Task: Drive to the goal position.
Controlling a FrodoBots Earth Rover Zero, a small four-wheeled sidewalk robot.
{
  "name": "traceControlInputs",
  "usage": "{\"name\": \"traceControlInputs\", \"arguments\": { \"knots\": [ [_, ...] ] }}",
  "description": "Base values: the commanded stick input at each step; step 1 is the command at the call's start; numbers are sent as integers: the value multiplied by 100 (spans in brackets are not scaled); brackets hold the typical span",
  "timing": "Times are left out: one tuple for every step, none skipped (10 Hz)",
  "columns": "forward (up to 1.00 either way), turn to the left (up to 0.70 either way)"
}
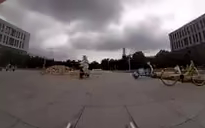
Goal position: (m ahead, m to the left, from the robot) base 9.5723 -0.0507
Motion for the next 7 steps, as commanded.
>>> {"name": "traceControlInputs", "arguments": {
  "knots": [
    [50, 1],
    [50, 1],
    [50, 1],
    [50, 1],
    [50, 1],
    [50, 1],
    [50, 1]
  ]
}}
